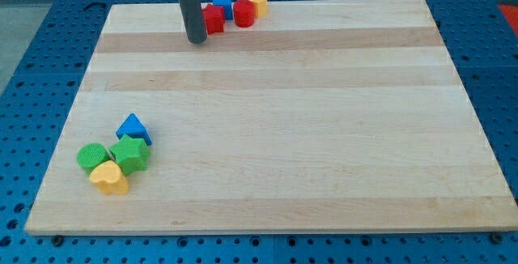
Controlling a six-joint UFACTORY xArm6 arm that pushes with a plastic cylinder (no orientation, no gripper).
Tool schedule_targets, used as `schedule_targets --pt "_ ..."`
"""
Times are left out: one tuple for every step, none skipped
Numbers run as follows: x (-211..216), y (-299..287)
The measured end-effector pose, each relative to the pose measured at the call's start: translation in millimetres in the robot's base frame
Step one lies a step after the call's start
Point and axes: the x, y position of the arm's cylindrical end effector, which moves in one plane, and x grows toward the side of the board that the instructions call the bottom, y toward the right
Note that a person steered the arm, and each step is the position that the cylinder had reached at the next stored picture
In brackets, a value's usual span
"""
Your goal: Move the blue triangle to the center
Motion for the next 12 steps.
schedule_targets --pt "0.0 -10.8" --pt "0.0 -45.3" --pt "0.1 -82.3" --pt "22.7 -110.6" --pt "81.0 -151.1" --pt "140.5 -174.3" --pt "161.3 -162.0" --pt "165.8 -105.3" --pt "188.9 -120.5" --pt "206.8 -103.2" --pt "219.1 -39.9" --pt "218.6 -11.8"
